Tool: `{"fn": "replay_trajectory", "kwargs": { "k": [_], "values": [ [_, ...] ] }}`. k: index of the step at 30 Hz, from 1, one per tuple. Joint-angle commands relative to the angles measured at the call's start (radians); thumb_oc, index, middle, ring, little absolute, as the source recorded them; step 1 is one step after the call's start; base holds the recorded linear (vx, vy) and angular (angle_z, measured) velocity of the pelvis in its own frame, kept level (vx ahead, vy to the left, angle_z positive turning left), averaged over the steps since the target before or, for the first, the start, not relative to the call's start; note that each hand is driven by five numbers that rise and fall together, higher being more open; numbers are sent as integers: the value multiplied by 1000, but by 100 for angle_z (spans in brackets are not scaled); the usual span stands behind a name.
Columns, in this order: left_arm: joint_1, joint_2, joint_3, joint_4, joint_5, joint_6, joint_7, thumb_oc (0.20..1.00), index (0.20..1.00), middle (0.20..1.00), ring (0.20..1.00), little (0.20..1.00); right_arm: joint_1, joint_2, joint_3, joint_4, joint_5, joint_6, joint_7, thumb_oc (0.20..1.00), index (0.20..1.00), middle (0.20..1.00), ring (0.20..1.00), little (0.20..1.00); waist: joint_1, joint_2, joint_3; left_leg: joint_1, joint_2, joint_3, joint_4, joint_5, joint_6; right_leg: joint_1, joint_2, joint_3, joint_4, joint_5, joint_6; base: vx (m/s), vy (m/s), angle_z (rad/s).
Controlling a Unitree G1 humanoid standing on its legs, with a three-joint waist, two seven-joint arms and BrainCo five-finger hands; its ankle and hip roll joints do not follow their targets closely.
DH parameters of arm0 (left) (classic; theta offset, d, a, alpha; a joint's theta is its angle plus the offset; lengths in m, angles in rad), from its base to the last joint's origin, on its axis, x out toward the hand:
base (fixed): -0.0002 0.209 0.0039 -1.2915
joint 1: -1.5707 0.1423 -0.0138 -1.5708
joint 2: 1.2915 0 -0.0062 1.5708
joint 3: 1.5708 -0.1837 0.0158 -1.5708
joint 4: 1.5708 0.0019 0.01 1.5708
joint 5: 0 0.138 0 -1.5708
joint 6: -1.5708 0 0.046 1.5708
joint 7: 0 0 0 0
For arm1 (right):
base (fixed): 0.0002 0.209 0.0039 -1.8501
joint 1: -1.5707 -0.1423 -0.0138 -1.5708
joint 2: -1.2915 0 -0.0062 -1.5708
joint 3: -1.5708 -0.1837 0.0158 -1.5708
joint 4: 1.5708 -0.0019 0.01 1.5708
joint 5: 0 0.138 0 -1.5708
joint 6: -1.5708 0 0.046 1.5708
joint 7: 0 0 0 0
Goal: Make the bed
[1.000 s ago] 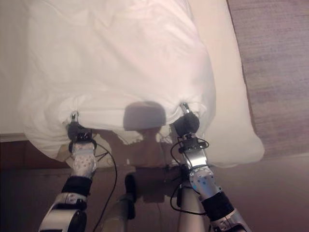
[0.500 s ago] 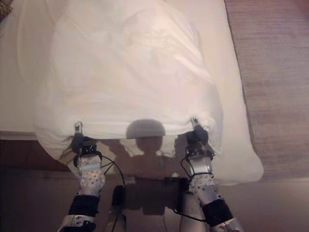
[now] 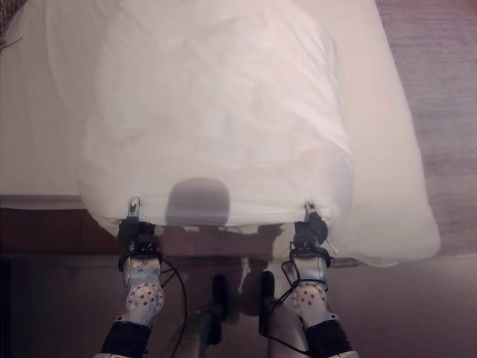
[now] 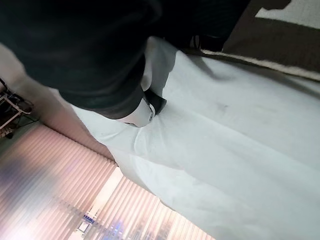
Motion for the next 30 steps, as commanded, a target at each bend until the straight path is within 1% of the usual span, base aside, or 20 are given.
{"fn": "replay_trajectory", "kwargs": {
  "k": [1, 4, 5, 8, 9, 10, 11, 16, 18, 19, 21, 22, 23, 24, 25, 26, 27, 28, 29, 30],
  "values": [
    [31, 66, 151, -83, -12, -102, 22, 200, 200, 200, 200, 200, 65, -117, -152, 28, 26, -132, 33, 200, 200, 200, 200, 200, -15, 33, -123, 27, -66, -87, -68, -15, -45, 87, 63, -13, -202, 106, 5, -50, -65, 15],
    [43, 46, 138, -82, -11, -92, 17, 200, 200, 200, 200, 200, 63, -134, -174, 51, 25, -130, 28, 200, 200, 200, 200, 200, -18, 45, -121, 1, -55, -61, 4, -25, -64, 111, 45, -29, -228, 109, 4, -52, -88, -1],
    [54, 33, 125, -87, -7, -84, 8, 200, 200, 200, 200, 200, 66, -138, -187, 54, 30, -128, 35, 200, 200, 200, 200, 200, -21, 48, -108, -30, -43, -44, 104, -28, -93, 133, 31, -40, -230, 96, -8, -31, -66, 19],
    [57, 17, 124, -85, -25, -97, 11, 200, 200, 200, 200, 200, 64, -141, -182, 59, 37, -128, 39, 200, 200, 200, 200, 200, -8, 54, -102, -34, -90, -116, 157, -31, -103, 140, 40, -26, -214, 95, -14, -21, -17, 21],
    [66, 7, 126, -84, -17, -95, 15, 200, 200, 200, 200, 200, 65, -149, -188, 65, 30, -130, 38, 200, 200, 200, 200, 200, -19, 48, -109, -36, -40, -94, 159, -53, -88, 139, 17, -21, -202, 90, -8, 0, 0, 0],
    [67, 6, 126, -84, -17, -95, 15, 200, 200, 200, 200, 200, 66, -149, -188, 64, 29, -130, 37, 200, 200, 200, 200, 200, -17, 49, -109, -36, -39, -93, 162, -56, -88, 138, 18, -20, -200, 88, -8, 23, 79, 3],
    [83, 13, 132, -100, 3, -93, 11, 200, 200, 200, 200, 200, 62, -149, -189, 73, 42, -130, 49, 200, 200, 200, 200, 200, -7, 37, -118, -32, 21, -145, 140, -57, -79, 137, 2, -1, -183, 70, -3, 59, 115, 10],
    [99, 59, 166, -136, 65, -112, 40, 200, 200, 200, 200, 200, 77, -142, -180, 86, 52, -137, 59, 200, 200, 200, 200, 200, 13, 29, -131, 2, 231, -321, -124, 144, -118, 83, -24, 43, -89, 24, 5, 47, 237, -12],
    [99, 76, 180, -130, 72, -111, 38, 200, 200, 200, 200, 200, 76, -139, -189, 88, 68, -144, 65, 200, 200, 200, 200, 200, 16, 35, -138, 22, 273, -319, -195, 188, -147, 74, -52, 50, -74, 11, 24, 71, 388, -4],
    [99, 76, 180, -129, 72, -111, 38, 200, 200, 200, 200, 200, 76, -139, -189, 89, 70, -144, 67, 200, 200, 200, 200, 200, 17, 34, -138, 26, 274, -317, -201, 190, -148, 74, -52, 52, -74, 11, 25, 83, 580, -1],
    [100, 87, 180, -125, 79, -114, 35, 200, 200, 200, 200, 200, 75, -135, -189, 86, 72, -145, 63, 200, 200, 200, 200, 200, 23, 41, -138, 31, 269, -284, -167, 160, -165, 84, -104, 62, -96, 30, 57, 59, 507, -4],
    [93, 93, 179, -117, 75, -116, 35, 200, 200, 200, 200, 200, 76, -132, -191, 79, 77, -145, 65, 200, 200, 200, 200, 200, 21, 42, -137, 22, 241, -253, -126, 113, -158, 98, -142, 66, -121, 52, 81, 102, 709, -14],
    [80, 108, 143, -94, 104, -113, 34, 200, 200, 200, 200, 200, 80, -126, -189, 55, 61, -148, 57, 200, 200, 200, 200, 200, 11, 28, -133, -8, 164, -195, 16, -14, -139, 142, -254, 69, -225, 147, 127, 91, 712, -14],
    [79, 109, 143, -95, 105, -113, 35, 200, 200, 200, 200, 200, 80, -125, -189, 54, 60, -147, 56, 200, 200, 200, 200, 200, 11, 27, -134, -15, 161, -194, 22, -13, -137, 141, -256, 70, -231, 153, 129, 108, 958, -10],
    [76, 108, 125, -76, 97, -124, 25, 200, 200, 200, 200, 200, 88, -129, -190, 42, 47, -138, 64, 200, 200, 200, 200, 200, 13, 19, -119, -62, 94, -148, 136, -79, -113, 145, -357, 56, -340, 347, 138, 20, 501, 8],
    [75, 108, 125, -75, 97, -124, 25, 200, 200, 200, 200, 200, 88, -129, -190, 42, 47, -138, 64, 200, 200, 200, 200, 200, 12, 18, -122, -69, 90, -147, 139, -75, -111, 143, -360, 57, -348, 355, 140, 65, 926, 16],
    [87, 118, 112, -68, 111, -117, 26, 200, 200, 200, 200, 200, 67, -117, -170, 70, 36, -126, 72, 200, 200, 200, 200, 200, 32, 22, -120, -55, 84, -104, 133, -114, -85, 153, -372, -51, -410, 358, 121, 16, 445, 15],
    [86, 118, 112, -69, 112, -116, 27, 200, 200, 200, 200, 200, 66, -116, -170, 71, 37, -126, 73, 200, 200, 200, 200, 200, 31, 20, -120, -57, 82, -104, 132, -110, -84, 152, -374, -51, -412, 362, 122, 35, 765, -48],
    [77, 121, 104, -60, 134, -121, 34, 200, 200, 200, 200, 200, 66, -116, -157, 80, 29, -128, 74, 200, 200, 200, 200, 200, 19, 20, -121, -55, 60, -84, 103, -95, -73, 138, -302, -63, -363, 273, 94, 4, 457, -88],
    [67, 114, 97, -55, 130, -127, 45, 200, 200, 200, 200, 200, 63, -117, -149, 95, 27, -125, 73, 200, 200, 200, 200, 200, 14, 16, -121, -41, 48, -73, 75, -86, -73, 128, -254, -83, -345, 242, 88, 23, 573, -90]
  ]
}}
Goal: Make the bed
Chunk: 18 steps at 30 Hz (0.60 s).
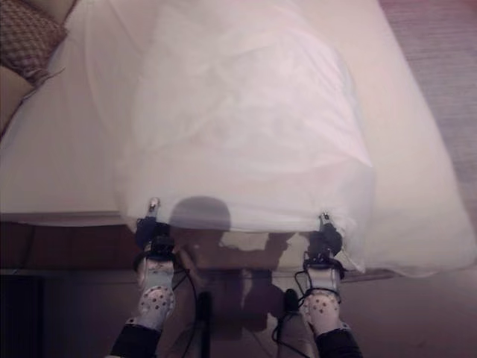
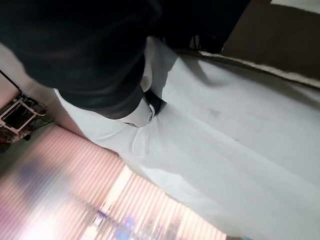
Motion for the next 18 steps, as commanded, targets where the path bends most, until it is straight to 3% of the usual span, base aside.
{"fn": "replay_trajectory", "kwargs": {
  "k": [1, 3, 6, 11, 13, 14, 15, 18],
  "values": [
    [26, 149, 172, -89, 45, -147, 41, 200, 200, 200, 200, 200, 19, -73, -88, 11, -17, -113, -2, 200, 200, 200, 200, 200, -13, -41, -51, 66, -23, -13, -122, 13, 9, 62, 102, -41, -120, 41, 72, 30, 327, -42],
    [28, 140, 167, -85, 64, -135, 52, 200, 200, 200, 200, 200, 23, -78, -76, 28, -20, -111, 11, 200, 200, 200, 200, 200, -23, -46, -42, 119, -51, -8, -193, 27, 10, 50, 214, -34, -68, -14, 52, 53, 228, -23],
    [26, 129, 161, -58, 96, -122, 76, 200, 200, 200, 200, 200, 22, -76, -58, 52, -21, -104, 26, 200, 200, 200, 200, 200, -27, -51, -40, 142, -76, 8, -236, 52, 16, 43, 273, -16, -90, -10, 34, 37, 77, -11],
    [25, 100, 157, -35, 78, -118, 94, 200, 200, 200, 200, 200, 32, -92, -45, 72, -32, -83, 34, 200, 200, 200, 200, 200, -29, -26, -45, 147, -77, 22, -241, 51, 19, 32, 273, 11, -108, 7, 41, 31, -60, -6],
    [31, 88, 161, -24, 75, -124, 106, 200, 200, 200, 200, 200, 38, -101, -50, 90, -43, -78, 25, 200, 200, 200, 200, 200, -28, -17, -44, 129, -75, 26, -190, 46, 4, 44, 272, 6, -113, 7, 33, 13, -165, 10],
    [25, 74, 160, -21, 57, -130, 108, 200, 200, 200, 200, 200, 42, -106, -55, 90, -47, -76, 19, 200, 200, 200, 200, 200, -29, -14, -38, 113, -70, 38, -129, 66, -21, 54, 268, 0, -111, 3, 23, -48, -288, 17],
    [16, 69, 152, -1, 70, -117, 109, 200, 200, 200, 200, 200, 51, -122, -68, 101, -61, -75, 18, 200, 200, 200, 200, 200, -34, -12, -19, 50, -28, 68, 5, 123, -70, 78, 257, -27, -107, -8, 4, -51, -290, 19],
    [19, 68, 157, 24, 91, -116, 128, 200, 200, 200, 200, 200, 50, -132, -60, 119, -77, -68, 15, 200, 200, 200, 200, 200, -28, -17, -16, 19, -45, 3, 40, 112, -65, 79, 268, -39, -93, -15, -7, -31, -201, 74]
  ]
}}
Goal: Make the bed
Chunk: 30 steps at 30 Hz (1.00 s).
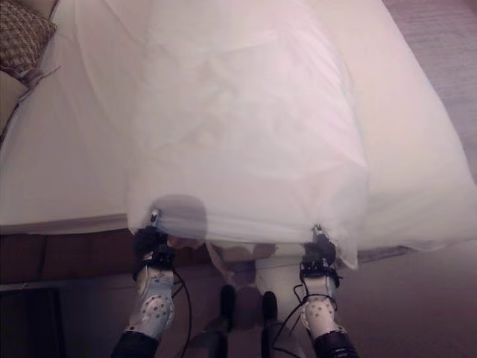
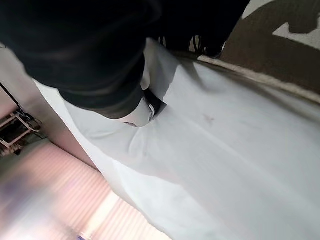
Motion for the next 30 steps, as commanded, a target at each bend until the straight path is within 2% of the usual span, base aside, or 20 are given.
{"fn": "replay_trajectory", "kwargs": {
  "k": [1, 2, 3, 4, 5, 6, 7, 8, 9, 11, 12, 13, 14, 15, 21, 23, 28, 29, 30],
  "values": [
    [25, 78, 172, -25, 72, -105, 119, 200, 200, 200, 200, 200, 48, -123, -75, -18, -35, -71, -16, 200, 200, 200, 200, 200, -4, -9, -24, -12, 108, 33, 150, -140, -2, 47, 18, 21, -214, 133, 74, 2, -81, 38],
    [25, 77, 172, -26, 74, -105, 121, 200, 200, 200, 200, 200, 48, -123, -74, -18, -36, -72, -16, 200, 200, 200, 200, 200, -5, -10, -24, -8, 107, 34, 145, -139, -2, 47, 18, 21, -214, 132, 74, 45, -66, 15],
    [29, 82, 182, 13, 121, -100, 180, 200, 200, 200, 200, 200, 38, -116, -69, 15, -26, -74, -15, 200, 200, 200, 200, 200, 4, -16, -38, 24, 185, -13, -37, -71, -5, 43, 24, 27, -209, 121, 78, 41, 33, 11],
    [25, 84, 187, 29, 139, -97, 207, 200, 200, 200, 200, 200, 32, -119, -59, 26, -35, -68, -17, 200, 200, 200, 200, 200, 10, -17, -38, 30, 199, -53, -93, -43, -5, 23, 30, 32, -196, 122, 80, 38, 31, 15],
    [24, 84, 187, 29, 141, -97, 210, 200, 200, 200, 200, 200, 31, -119, -59, 27, -36, -68, -17, 200, 200, 200, 200, 200, 8, -16, -39, 33, 199, -54, -103, -37, -6, 21, 30, 31, -193, 120, 79, -15, 48, 15],
    [12, 82, 196, 63, 147, -97, 248, 200, 200, 200, 200, 200, 21, -117, -46, 52, -52, -66, -30, 200, 200, 200, 200, 200, 12, -13, -34, 39, 219, -95, -151, -6, -17, 4, 40, 36, -168, 110, 79, -24, 141, 1],
    [-1, 72, 191, 125, 149, -89, 265, 200, 200, 200, 200, 200, 6, -120, -36, 94, -64, -55, -35, 200, 200, 200, 200, 200, 3, -1, -25, 69, 243, -56, -191, -12, -24, -17, 31, 29, -128, 96, 89, -33, 144, -8],
    [-3, 72, 191, 126, 148, -89, 264, 200, 200, 200, 200, 200, 4, -120, -36, 95, -63, -55, -35, 200, 200, 200, 200, 200, 4, 0, -25, 67, 243, -55, -193, -9, -24, -21, 31, 30, -128, 99, 88, -84, 279, -15],
    [-8, 65, 184, 167, 143, -87, 280, 200, 200, 200, 200, 200, -10, -113, -30, 138, -88, -43, -42, 200, 200, 200, 200, 200, 7, 7, -12, 65, 242, -23, -189, -11, -29, -58, 11, 20, -107, 108, 97, -68, 168, -7],
    [-18, 57, 182, 198, 132, -87, 288, 200, 200, 200, 200, 200, -20, -116, -28, 170, -112, -34, -46, 200, 200, 200, 200, 200, 9, 8, -9, 59, 238, 0, -185, -19, -28, -72, -8, 13, -98, 107, 106, -66, 259, -2],
    [-30, 49, 172, 210, 122, -91, 288, 200, 200, 200, 200, 200, -27, -123, -22, 185, -145, -21, -48, 200, 200, 200, 200, 200, 4, 8, 1, 48, 227, 15, -154, -34, -22, -77, -26, 16, -86, 118, 114, -58, 421, -13],
    [-37, 43, 183, 264, 118, -89, 292, 200, 200, 200, 200, 200, -32, -135, -9, 239, -184, 10, -43, 200, 200, 200, 200, 200, 1, 2, 14, 20, 203, 34, -73, -67, -12, -75, -54, 28, -87, 128, 126, -37, 306, -5],
    [-39, 44, 184, 265, 118, -90, 291, 200, 200, 200, 200, 200, -34, -135, -9, 240, -185, 10, -43, 200, 200, 200, 200, 200, 1, 2, 15, 16, 203, 34, -65, -71, -11, -76, -55, 29, -87, 128, 127, 22, 363, 20],
    [-39, 38, 188, 306, 105, -89, 289, 200, 200, 200, 200, 200, -34, -133, 3, 297, -212, 31, -44, 200, 200, 200, 200, 200, 2, 1, 17, 16, 192, 50, -39, -93, -5, -58, -78, 30, -100, 138, 139, 45, 234, 32],
    [-56, 48, 216, 436, 105, -68, 304, 200, 200, 200, 200, 200, -20, -124, 54, 406, -305, 92, -5, 200, 200, 200, 200, 200, 7, -3, 16, 26, 176, 56, -41, -97, -7, -11, -111, 28, -166, 161, 154, 39, 131, 5],
    [-60, 52, 225, 464, 101, -62, 305, 200, 200, 200, 200, 200, -16, -118, 59, 410, -304, 94, -5, 200, 200, 200, 200, 200, 6, -5, 16, 29, 175, 55, -46, -97, -7, -3, -113, 25, -180, 164, 155, 19, 34, 3],
    [-112, 61, 278, 732, 75, 22, 336, 200, 200, 200, 200, 200, -32, -108, 74, 619, -415, 186, -35, 200, 200, 200, 200, 200, 3, -11, 8, 42, 172, 64, -71, -94, -10, 20, -128, 24, -229, 187, 164, 19, 35, -5],
    [-117, 63, 279, 737, 73, 22, 333, 200, 200, 200, 200, 200, -36, -108, 73, 622, -415, 186, -33, 200, 200, 200, 200, 200, 3, -12, 9, 42, 172, 65, -72, -94, -10, 21, -128, 23, -231, 188, 165, 0, 0, 0],
    [-128, 71, 291, 838, 93, 69, 343, 200, 200, 200, 200, 200, -45, -103, 71, 705, -474, 220, -46, 200, 200, 200, 200, 200, 2, -12, 6, 46, 173, 67, -78, -91, -12, 22, -133, 23, -236, 194, 165, 30, 9, 0]
  ]
}}
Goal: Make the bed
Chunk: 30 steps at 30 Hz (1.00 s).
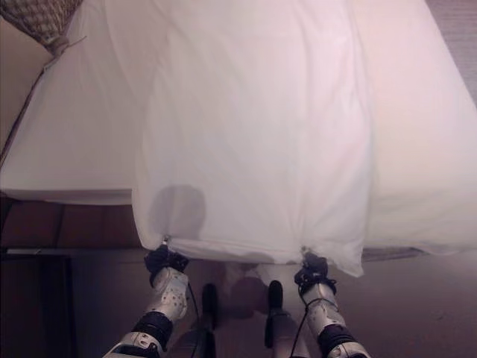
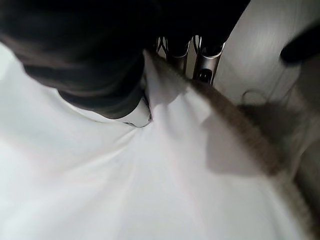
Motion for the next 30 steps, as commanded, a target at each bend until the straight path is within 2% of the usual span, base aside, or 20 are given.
{"fn": "replay_trajectory", "kwargs": {
  "k": [1, 2, 3, 5, 8, 9, 10, 11, 12, 17, 21, 26, 27, 28, 30],
  "values": [
    [109, 119, 158, 217, -37, 51, 141, 200, 200, 200, 200, 200, 111, -49, -12, 198, -129, 99, -70, 200, 200, 200, 200, 200, 19, -24, -40, -67, 15, 31, 40, -1, -25, 19, -73, 49, -146, 125, 100, 0, 0, 0],
    [108, 119, 158, 218, -38, 51, 140, 200, 200, 200, 200, 200, 111, -49, -12, 198, -129, 98, -70, 200, 200, 200, 200, 200, 19, -24, -39, -67, 15, 31, 40, 0, -25, 20, -73, 49, -146, 125, 100, 46, 10, 1],
    [120, 133, 177, 308, -42, 103, 110, 200, 200, 200, 200, 200, 115, -47, -30, 263, -162, 127, -81, 200, 200, 200, 200, 200, 16, -24, -48, -58, 17, 34, 31, 2, -26, 23, -75, 50, -150, 129, 100, 44, 8, 0],
    [134, 135, 187, 348, -56, 137, 72, 200, 200, 200, 200, 200, 126, -46, -54, 300, -173, 142, -75, 200, 200, 200, 200, 200, 13, -22, -54, -52, 18, 36, 27, 2, -26, 26, -77, 50, -151, 128, 101, 53, 7, 0],
    [155, 137, 177, 379, -63, 169, 13, 200, 200, 200, 200, 200, 142, -46, -80, 348, -204, 167, -76, 213, 213, 213, 213, 213, 8, -19, -61, -41, 21, 35, 15, 4, -27, 32, -77, 46, -154, 127, 100, 42, -5, 1],
    [159, 135, 174, 393, -65, 189, -9, 360, 360, 360, 360, 360, 145, -50, -87, 365, -215, 177, -74, 526, 526, 526, 526, 526, 7, -17, -63, -38, 21, 37, 14, 4, -28, 35, -79, 44, -155, 126, 101, 0, 0, 0],
    [158, 136, 173, 395, -66, 189, -11, 595, 595, 595, 595, 595, 145, -51, -88, 366, -215, 177, -73, 1000, 1000, 1000, 1000, 1000, 7, -16, -63, -38, 21, 37, 14, 4, -29, 36, -78, 43, -156, 126, 101, 0, 0, 0],
    [160, 137, 168, 400, -58, 201, -24, 906, 906, 906, 906, 906, 148, -46, -87, 379, -224, 192, -64, 1000, 1000, 1000, 1000, 1000, 4, -15, -64, -36, 21, 35, 12, 4, -28, 36, -78, 43, -155, 126, 101, 30, -11, 2],
    [161, 139, 155, 414, -47, 230, -65, 1000, 1000, 1000, 1000, 1000, 150, -43, -91, 404, -239, 213, -54, 1000, 1000, 1000, 1000, 1000, 2, -14, -67, -31, 23, 34, 11, 4, -28, 38, -77, 41, -151, 124, 101, 41, -15, 3],
    [178, 129, 112, 416, -26, 257, -112, 1000, 1000, 1000, 1000, 1000, 163, -34, -98, 428, -253, 230, -46, 1000, 1000, 1000, 1000, 1000, -2, -4, -71, -21, 22, 26, 6, 4, -27, 47, -80, 35, -146, 121, 102, 32, -6, 6],
    [216, 132, 59, 418, 55, 289, -169, 1000, 1000, 1000, 1000, 1000, 188, -33, -85, 432, -303, 252, -8, 1000, 1000, 1000, 1000, 1000, -2, 3, -85, -4, 24, 20, -12, 11, -26, 62, -81, 29, -154, 122, 104, 37, -9, 3],
    [257, 124, 17, 404, 104, 288, -202, 1000, 1000, 1000, 1000, 1000, 213, -39, -85, 427, -326, 248, 8, 1000, 1000, 1000, 1000, 1000, -1, 7, -98, 7, 25, 16, -32, 19, -27, 74, -84, 21, -169, 128, 107, 28, -11, 1],
    [279, 119, -28, 411, 189, 300, -224, 1000, 1000, 1000, 1000, 1000, 224, -42, -79, 419, -338, 240, 23, 1000, 1000, 1000, 1000, 1000, 0, 9, -102, 12, 27, 14, -37, 21, -27, 81, -85, 19, -174, 129, 108, 0, 0, 0],
    [280, 119, -28, 411, 190, 300, -224, 1000, 1000, 1000, 1000, 1000, 224, -42, -79, 419, -338, 240, 23, 1000, 1000, 1000, 1000, 1000, 0, 9, -102, 13, 27, 14, -37, 21, -27, 81, -85, 19, -174, 129, 108, 31, -17, 3],
    [316, 119, -100, 335, 289, 256, -221, 1000, 1000, 1000, 1000, 1000, 239, -36, -57, 391, -375, 215, 17, 1000, 1000, 1000, 1000, 1000, 4, 9, -108, 18, 26, 8, -45, 21, -27, 89, -87, 15, -182, 129, 110, 12, -17, 0]
  ]
}}
